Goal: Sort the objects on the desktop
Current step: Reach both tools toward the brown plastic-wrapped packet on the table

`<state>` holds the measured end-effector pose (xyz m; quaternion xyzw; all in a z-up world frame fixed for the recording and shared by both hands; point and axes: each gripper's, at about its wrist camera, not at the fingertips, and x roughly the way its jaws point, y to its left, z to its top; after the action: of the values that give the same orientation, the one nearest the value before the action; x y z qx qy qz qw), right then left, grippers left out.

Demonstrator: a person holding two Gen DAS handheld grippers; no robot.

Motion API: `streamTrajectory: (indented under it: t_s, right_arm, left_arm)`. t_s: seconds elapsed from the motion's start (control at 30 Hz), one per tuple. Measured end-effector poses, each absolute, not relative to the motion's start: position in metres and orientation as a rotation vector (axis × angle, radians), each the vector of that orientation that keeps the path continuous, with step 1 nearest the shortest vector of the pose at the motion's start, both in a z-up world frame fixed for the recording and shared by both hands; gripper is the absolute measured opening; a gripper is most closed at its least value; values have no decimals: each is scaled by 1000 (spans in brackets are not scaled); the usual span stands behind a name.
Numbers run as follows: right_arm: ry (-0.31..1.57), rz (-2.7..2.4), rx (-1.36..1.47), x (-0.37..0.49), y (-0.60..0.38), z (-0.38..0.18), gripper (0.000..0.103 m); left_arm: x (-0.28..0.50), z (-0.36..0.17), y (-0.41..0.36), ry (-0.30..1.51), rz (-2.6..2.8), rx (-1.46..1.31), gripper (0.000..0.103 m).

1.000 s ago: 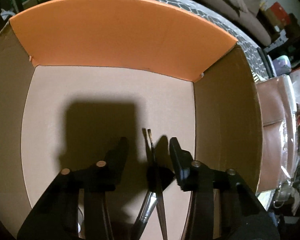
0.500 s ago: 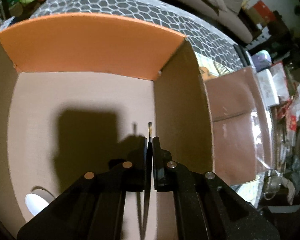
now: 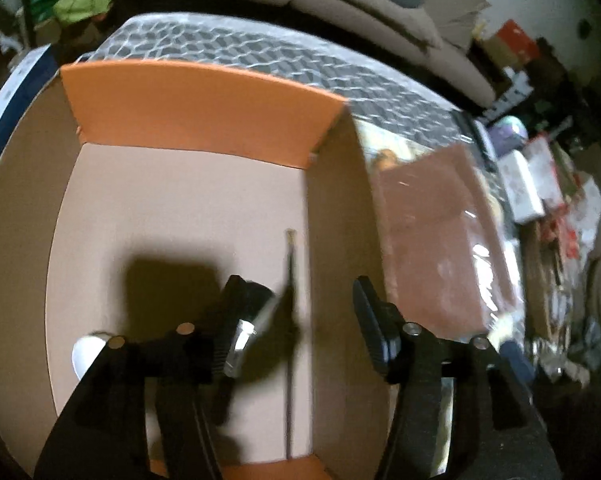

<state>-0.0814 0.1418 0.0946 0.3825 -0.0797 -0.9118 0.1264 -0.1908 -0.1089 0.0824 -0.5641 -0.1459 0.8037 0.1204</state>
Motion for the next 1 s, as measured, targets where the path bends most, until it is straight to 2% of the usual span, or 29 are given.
streamTrajectory:
  t_s: [0.1, 0.4, 0.67, 1.0]
  right_arm:
    - [-269, -2702, 1097, -83, 161, 97, 38]
    - [-397, -2788, 1118, -85, 210, 93, 40]
    - [-490, -2776, 1115, -88, 232, 93, 40]
    - [-763, -2663, 1051, -100, 258, 94, 46]
  left_arm:
    - [-178, 100, -89, -366, 2339, -1596, 59]
    - [-172, 128, -12, -246, 2258, -1548, 59]
    - [-179, 105, 41, -207, 2189, -1627, 59]
    - [-158, 86, 68, -48, 2253, -1614, 59]
